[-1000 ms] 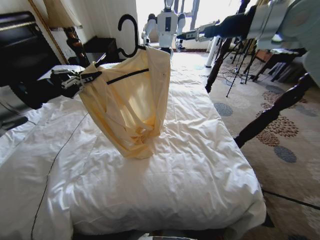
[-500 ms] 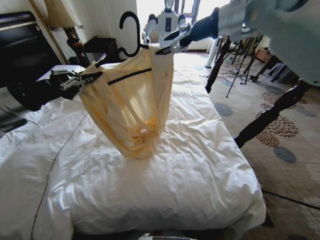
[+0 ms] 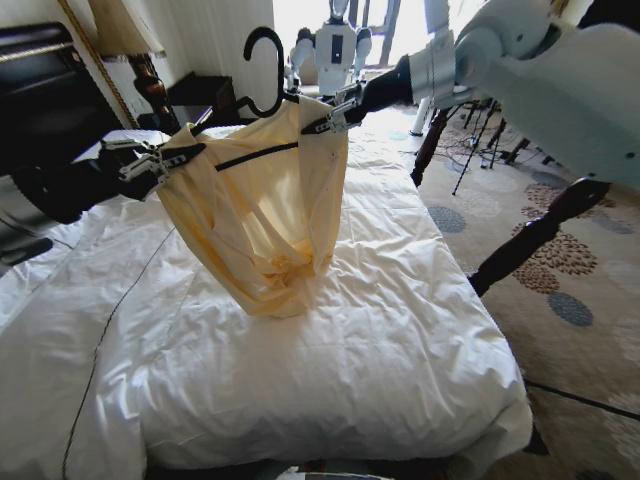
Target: Pick up the clothes from the bed and hang them on the clothes hanger.
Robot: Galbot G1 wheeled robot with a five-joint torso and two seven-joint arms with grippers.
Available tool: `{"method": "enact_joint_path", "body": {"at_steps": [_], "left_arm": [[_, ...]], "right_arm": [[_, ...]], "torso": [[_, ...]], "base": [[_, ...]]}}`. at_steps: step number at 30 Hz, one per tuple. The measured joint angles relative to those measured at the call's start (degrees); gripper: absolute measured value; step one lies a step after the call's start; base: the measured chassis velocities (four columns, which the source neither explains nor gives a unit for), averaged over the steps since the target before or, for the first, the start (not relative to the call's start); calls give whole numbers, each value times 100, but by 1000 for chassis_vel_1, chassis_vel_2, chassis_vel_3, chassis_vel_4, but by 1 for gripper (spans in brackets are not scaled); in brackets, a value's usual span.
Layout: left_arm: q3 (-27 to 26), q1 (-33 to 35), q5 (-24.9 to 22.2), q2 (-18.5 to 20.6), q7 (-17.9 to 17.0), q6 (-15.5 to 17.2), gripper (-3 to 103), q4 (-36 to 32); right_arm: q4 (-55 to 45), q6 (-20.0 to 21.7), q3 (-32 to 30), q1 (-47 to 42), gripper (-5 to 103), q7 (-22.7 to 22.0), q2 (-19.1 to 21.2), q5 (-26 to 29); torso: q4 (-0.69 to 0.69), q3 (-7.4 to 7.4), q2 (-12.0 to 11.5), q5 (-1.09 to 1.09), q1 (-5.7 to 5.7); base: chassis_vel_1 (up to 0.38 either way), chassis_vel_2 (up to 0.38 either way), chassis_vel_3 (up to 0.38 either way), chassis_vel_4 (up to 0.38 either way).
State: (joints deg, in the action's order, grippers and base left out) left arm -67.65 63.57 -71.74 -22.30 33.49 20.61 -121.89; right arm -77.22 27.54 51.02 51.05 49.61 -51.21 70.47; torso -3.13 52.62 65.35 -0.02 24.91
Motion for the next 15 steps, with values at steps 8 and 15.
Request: {"method": "enact_joint_path", "body": {"at_steps": [8, 15], "left_arm": [[15, 0, -17, 30, -184, -19, 4, -87], [23, -1, -46, 60, -459, -47, 12, -167]], "right_arm": [[-169, 19, -211, -207, 3, -116, 70, 194], [-255, 31, -258, -239, -1, -250, 154, 297]], "torso": [[1, 0, 0, -1, 0], [1, 0, 0, -1, 0]], "base": [[0, 0, 0, 0], [0, 0, 0, 0]]}}
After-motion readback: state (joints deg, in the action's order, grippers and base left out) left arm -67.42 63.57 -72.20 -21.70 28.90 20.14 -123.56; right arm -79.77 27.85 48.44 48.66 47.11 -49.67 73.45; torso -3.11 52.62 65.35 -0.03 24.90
